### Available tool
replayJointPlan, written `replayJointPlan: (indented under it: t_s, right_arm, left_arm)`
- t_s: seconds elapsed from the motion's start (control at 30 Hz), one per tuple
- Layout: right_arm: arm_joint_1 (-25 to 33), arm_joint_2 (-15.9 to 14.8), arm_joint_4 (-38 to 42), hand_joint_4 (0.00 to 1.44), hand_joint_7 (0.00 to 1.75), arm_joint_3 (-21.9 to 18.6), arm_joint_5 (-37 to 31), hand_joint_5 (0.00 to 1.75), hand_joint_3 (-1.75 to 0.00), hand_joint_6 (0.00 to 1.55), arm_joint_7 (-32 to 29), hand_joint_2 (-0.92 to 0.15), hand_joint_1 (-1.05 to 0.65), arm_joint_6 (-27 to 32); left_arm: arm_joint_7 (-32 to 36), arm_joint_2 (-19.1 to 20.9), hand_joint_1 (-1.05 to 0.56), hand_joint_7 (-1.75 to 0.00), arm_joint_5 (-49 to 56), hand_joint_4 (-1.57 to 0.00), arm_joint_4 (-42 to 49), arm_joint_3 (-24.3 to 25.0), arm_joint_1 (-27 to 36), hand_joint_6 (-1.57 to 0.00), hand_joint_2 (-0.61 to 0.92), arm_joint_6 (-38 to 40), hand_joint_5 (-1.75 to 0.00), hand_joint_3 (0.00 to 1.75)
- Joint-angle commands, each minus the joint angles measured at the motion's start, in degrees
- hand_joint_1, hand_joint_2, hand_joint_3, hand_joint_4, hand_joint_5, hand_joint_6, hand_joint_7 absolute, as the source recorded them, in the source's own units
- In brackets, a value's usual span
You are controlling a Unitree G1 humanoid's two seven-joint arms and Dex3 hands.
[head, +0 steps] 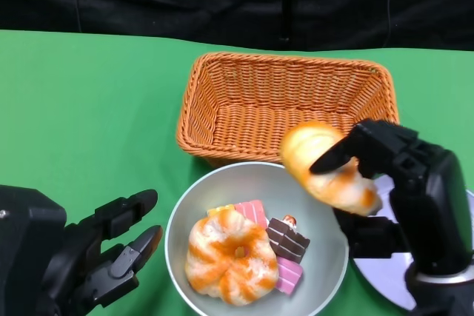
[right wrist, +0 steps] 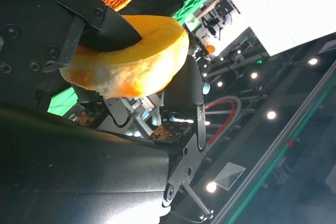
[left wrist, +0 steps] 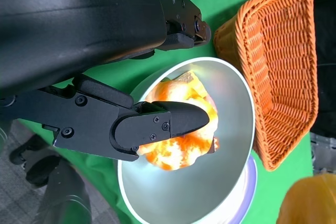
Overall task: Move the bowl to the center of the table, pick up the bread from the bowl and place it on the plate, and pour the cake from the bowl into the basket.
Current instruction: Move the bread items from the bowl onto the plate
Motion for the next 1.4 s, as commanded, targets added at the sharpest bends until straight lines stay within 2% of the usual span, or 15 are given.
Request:
replayJointPlan:
  t_s: [0.03,0.2,0.43,0.47,0.53,0.6,0.7,0.77,0.8,0.87,0.9,1.0,1.07,1.17,1.4]
  right_arm:
    - [1.5,-1.0,-1.2,1.01,1.45,-3.7,-2.7,1.75,-1.75,0.95,-1.2,-0.03,-0.07,0.8]
    - [3.2,-2.9,-1.5,1.05,1.45,-7.3,-9.2,1.75,-1.75,0.96,-0.6,-0.05,-0.11,4.0]
    - [3.8,-3.3,-2.1,1.06,1.39,-7.5,-10.7,1.75,-1.75,0.99,0.6,-0.02,-0.09,5.8]
    - [4.4,-2.9,-1.2,1.06,1.39,-7.1,-12.7,1.75,-1.75,0.99,2.6,-0.02,-0.09,9.3]
    - [5.2,-2.4,-0.1,1.03,1.39,-6.4,-15.3,1.75,-1.53,0.99,5.2,-0.06,0.01,14.1]
    - [5.5,-2.3,0.1,1.02,1.41,-5.9,-16.1,1.75,-1.47,0.99,7.1,-0.09,0.03,16.7]
    - [6.1,-2.7,-1.3,1.0,1.05,-5.2,-16.8,1.67,-1.34,1.08,12.6,-0.19,-0.01,21.2]
    - [6.8,-2.7,-3.5,0.89,0.47,-4.6,-17.6,1.15,-0.92,1.06,19.7,-0.42,-0.12,26.2]
    - [7.1,-2.8,-4.7,0.86,0.29,-4.2,-18.3,0.97,-0.79,1.05,23.4,-0.49,-0.15,28.7]
    - [7.5,-2.7,-6.7,0.71,0.06,-3.3,-20.2,0.54,-0.44,0.86,30.1,-0.66,-0.23,33.5]
    - [7.6,-2.7,-7.4,0.67,0.04,-3.0,-20.8,0.43,-0.29,0.79,32.2,-0.74,-0.26,35.1]
    - [8.2,-2.4,-9.5,0.47,0.0,-2.2,-21.3,0.28,-0.08,0.57,37.3,-0.88,-0.39,38.9]
    - [9.2,-2.3,-11.3,0.31,0.0,-1.7,-22.0,0.22,-0.07,0.38,39.5,-0.91,-0.51,40.8]
    - [9.9,-1.6,-13.0,0.2,0.0,-0.8,-24.1,0.18,-0.11,0.22,41.4,-0.92,-0.65,43.9]
    - [11.4,0.3,-16.5,0.13,0.0,1.5,-30.1,0.21,-0.24,0.11,45.5,-0.92,-0.84,49.2]
  left_arm:
    - [0.0,0.1,-0.62,-0.01,-0.2,-0.18,0.7,0.9,0.3,-0.23,0.92,-0.9,-0.24,0.49]
    - [-0.1,-0.2,-0.62,-0.01,-0.5,-0.19,1.5,0.9,0.6,-0.23,0.92,-1.6,-0.25,0.48]
    - [0.0,-0.1,-0.63,-0.01,-0.6,-0.19,1.7,0.9,0.7,-0.24,0.92,-1.8,-0.26,0.48]
    - [-0.5,0.1,-0.63,-0.01,-1.2,-0.19,1.8,1.6,1.0,-0.24,0.92,-1.4,-0.26,0.48]
    - [-1.0,0.5,-0.62,-0.01,-2.2,-0.2,1.9,2.5,1.3,-0.25,0.92,-1.0,-0.27,0.48]
    - [-1.2,0.8,-0.61,-0.01,-2.5,-0.2,1.8,2.8,1.4,-0.25,0.92,-0.9,-0.27,0.48]
    - [-1.2,1.2,-0.61,-0.02,-2.7,-0.21,1.4,3.2,1.4,-0.26,0.92,-0.3,-0.28,0.48]
    - [-1.1,1.2,-0.6,-0.02,-3.0,-0.21,1.4,3.4,1.2,-0.27,0.92,0.1,-0.28,0.49]
    - [-1.1,1.2,-0.6,-0.02,-3.2,-0.2,1.4,3.5,1.1,-0.27,0.92,0.2,-0.28,0.49]
    - [-1.0,1.3,-0.6,-0.02,-3.4,-0.2,1.4,3.5,1.1,-0.27,0.92,0.2,-0.28,0.49]
    - [-0.9,1.3,-0.6,-0.02,-3.5,-0.2,1.4,3.5,1.1,-0.28,0.92,0.2,-0.28,0.48]
    - [-1.0,1.5,-0.61,-0.02,-3.8,-0.19,1.5,3.7,1.1,-0.28,0.92,0.2,-0.28,0.49]
    - [-0.9,1.5,-0.61,-0.02,-4.2,-0.19,1.0,3.9,1.5,-0.28,0.92,0.3,-0.29,0.48]
    - [-1.2,1.5,-0.6,-0.01,-4.3,-0.17,0.9,3.8,2.0,-0.28,0.92,-0.3,-0.29,0.48]
    - [-0.6,0.8,-0.62,-0.01,-5.5,-0.16,0.1,5.1,2.7,-0.28,0.92,1.0,-0.3,0.47]
